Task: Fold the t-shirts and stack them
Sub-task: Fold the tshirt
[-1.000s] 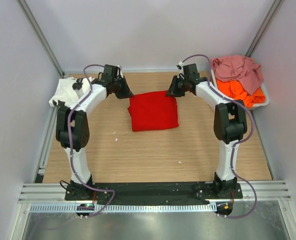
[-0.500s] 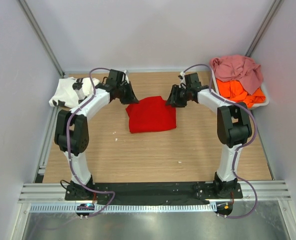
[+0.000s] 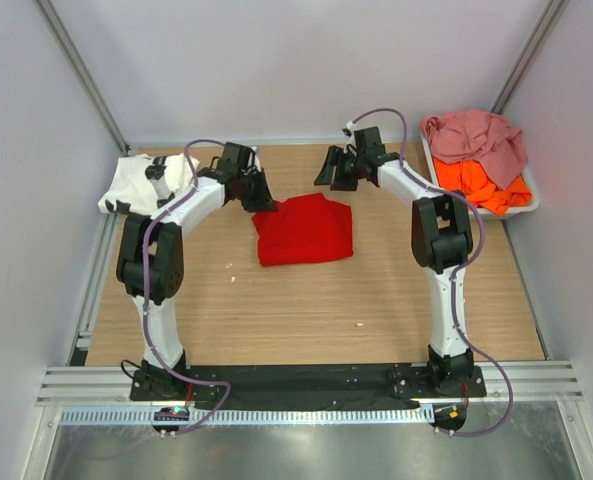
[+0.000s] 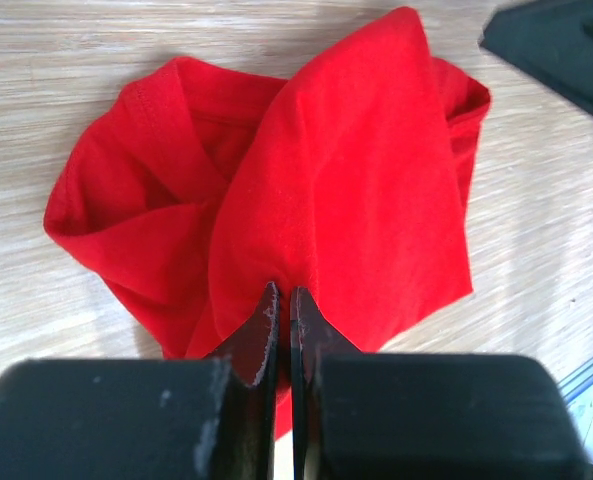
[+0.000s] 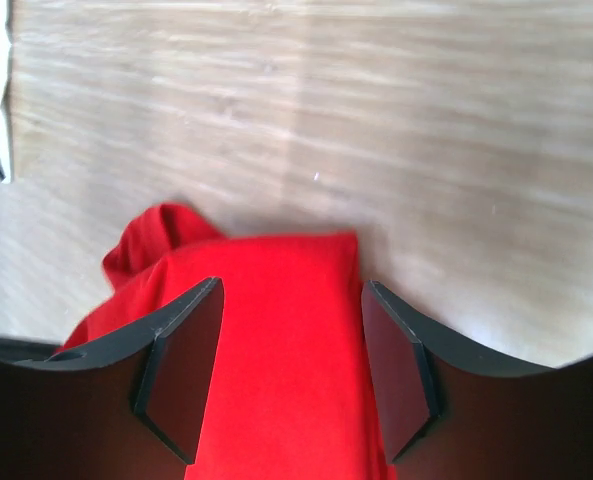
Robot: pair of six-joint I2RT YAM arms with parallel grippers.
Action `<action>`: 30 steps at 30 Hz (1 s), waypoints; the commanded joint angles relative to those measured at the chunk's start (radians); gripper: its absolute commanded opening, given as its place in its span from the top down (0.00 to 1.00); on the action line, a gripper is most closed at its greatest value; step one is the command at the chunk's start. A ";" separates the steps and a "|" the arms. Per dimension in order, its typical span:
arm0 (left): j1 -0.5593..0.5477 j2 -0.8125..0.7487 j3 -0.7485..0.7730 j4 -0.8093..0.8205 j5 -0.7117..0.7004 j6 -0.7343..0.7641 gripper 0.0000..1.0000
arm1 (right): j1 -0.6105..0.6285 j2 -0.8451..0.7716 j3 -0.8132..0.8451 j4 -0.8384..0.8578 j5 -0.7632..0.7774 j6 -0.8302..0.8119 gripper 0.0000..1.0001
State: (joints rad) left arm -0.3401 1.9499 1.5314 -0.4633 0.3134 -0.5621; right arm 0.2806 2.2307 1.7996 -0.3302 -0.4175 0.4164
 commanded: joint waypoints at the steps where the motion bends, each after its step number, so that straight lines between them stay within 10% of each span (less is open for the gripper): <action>1: 0.003 0.023 0.047 0.005 0.007 0.024 1.00 | 0.009 0.070 0.118 -0.039 0.023 -0.008 0.37; 20: 0.007 0.084 0.056 0.031 0.019 0.016 1.00 | 0.035 0.165 0.156 -0.013 0.017 -0.019 0.51; 30: 0.013 0.118 0.090 0.031 0.030 0.011 1.00 | 0.052 0.165 0.150 -0.009 0.043 -0.034 0.74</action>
State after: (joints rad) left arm -0.3351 2.0659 1.5753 -0.4603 0.3183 -0.5632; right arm 0.3264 2.4111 1.9450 -0.3614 -0.3878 0.3939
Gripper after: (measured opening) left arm 0.018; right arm 0.287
